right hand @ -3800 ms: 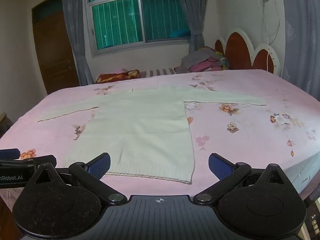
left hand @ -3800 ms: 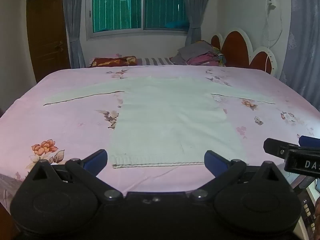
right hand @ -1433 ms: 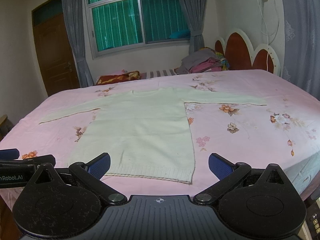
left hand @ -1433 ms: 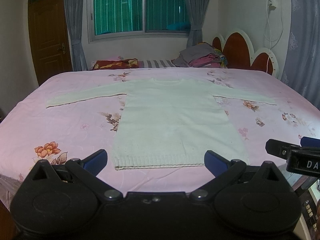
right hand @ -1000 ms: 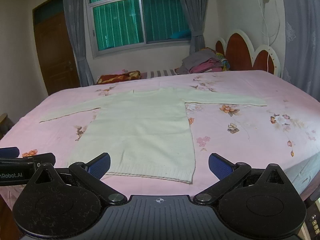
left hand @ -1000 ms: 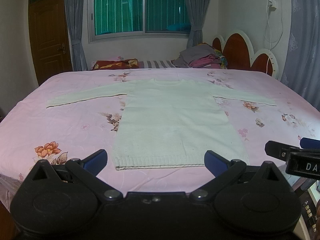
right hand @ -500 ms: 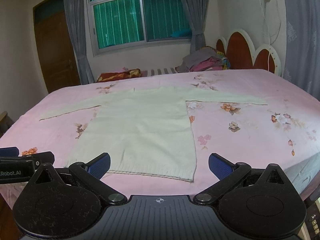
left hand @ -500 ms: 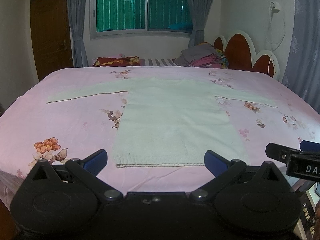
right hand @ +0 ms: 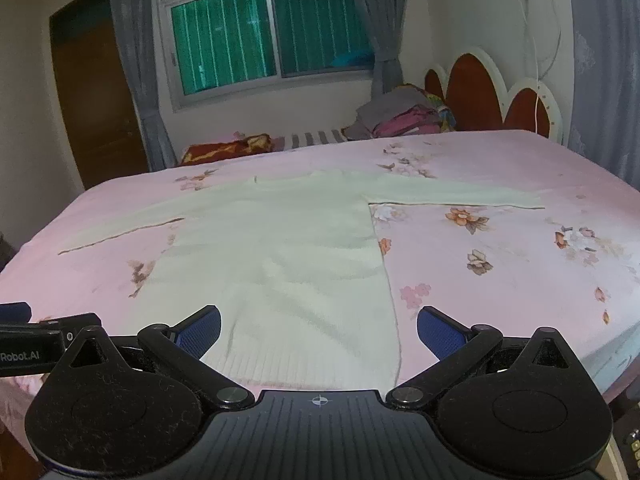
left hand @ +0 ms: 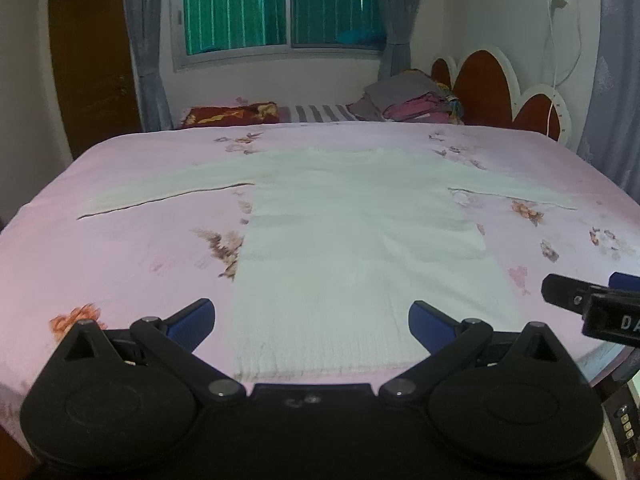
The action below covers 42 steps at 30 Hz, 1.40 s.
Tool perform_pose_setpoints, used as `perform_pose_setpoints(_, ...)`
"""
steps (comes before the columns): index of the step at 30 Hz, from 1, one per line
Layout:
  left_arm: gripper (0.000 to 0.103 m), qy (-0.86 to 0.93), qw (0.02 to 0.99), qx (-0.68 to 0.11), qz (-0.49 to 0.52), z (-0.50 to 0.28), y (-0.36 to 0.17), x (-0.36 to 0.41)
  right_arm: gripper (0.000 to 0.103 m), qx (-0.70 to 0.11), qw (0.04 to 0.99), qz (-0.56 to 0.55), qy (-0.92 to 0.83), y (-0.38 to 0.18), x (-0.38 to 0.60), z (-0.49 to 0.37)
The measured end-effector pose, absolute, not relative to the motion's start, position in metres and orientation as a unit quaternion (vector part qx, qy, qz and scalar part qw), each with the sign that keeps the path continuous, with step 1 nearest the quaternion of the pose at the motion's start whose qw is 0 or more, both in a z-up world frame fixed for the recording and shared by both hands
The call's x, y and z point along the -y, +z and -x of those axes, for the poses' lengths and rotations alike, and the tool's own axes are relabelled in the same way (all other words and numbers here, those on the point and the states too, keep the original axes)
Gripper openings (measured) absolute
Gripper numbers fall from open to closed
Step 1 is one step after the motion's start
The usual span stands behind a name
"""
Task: Fold small clothes
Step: 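Reach the right tool to the sweater's side edge and grasp it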
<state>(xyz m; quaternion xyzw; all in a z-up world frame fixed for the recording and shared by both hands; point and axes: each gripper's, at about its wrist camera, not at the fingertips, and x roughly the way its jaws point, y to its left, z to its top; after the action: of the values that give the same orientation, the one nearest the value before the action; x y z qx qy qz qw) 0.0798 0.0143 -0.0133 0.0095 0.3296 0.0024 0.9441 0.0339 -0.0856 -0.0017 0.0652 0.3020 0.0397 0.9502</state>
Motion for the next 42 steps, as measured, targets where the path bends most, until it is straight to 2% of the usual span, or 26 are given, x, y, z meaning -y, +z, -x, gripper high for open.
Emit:
perform_pose_setpoints(13,0.103,-0.031,0.941,-0.336,-0.017,-0.177,-0.024,-0.024,0.103,-0.311,0.948,-0.069,-0.007,-0.010,0.085,-0.129)
perform_pose_setpoints(21,0.103,-0.058,0.944,-0.323,0.024,-0.227,-0.030,-0.010,0.103,-0.314,0.946,-0.068,-0.041,-0.010,0.106,-0.164)
perform_pose_setpoints(31,0.103,-0.087,0.932,-0.347,0.050,-0.303,-0.039,0.028,0.103,-0.310,0.938,-0.131,-0.084,-0.023,0.218,-0.237)
perform_pose_setpoints(37,0.103,-0.056,0.932,-0.358,0.001,-0.360,-0.045,0.072,0.103,-0.287,0.930,-0.197,-0.116,-0.040,0.315,-0.291)
perform_pose_setpoints(41,0.103,-0.055,0.924,-0.377,0.022,-0.391,-0.057,0.093,0.102,-0.285,0.924,-0.210,-0.145,-0.059,0.369,-0.323)
perform_pose_setpoints(42,0.103,-0.053,0.922,-0.383,0.021,-0.398,-0.061,0.096,0.091,-0.289,0.921,-0.214,-0.151,-0.064,0.380,-0.329)
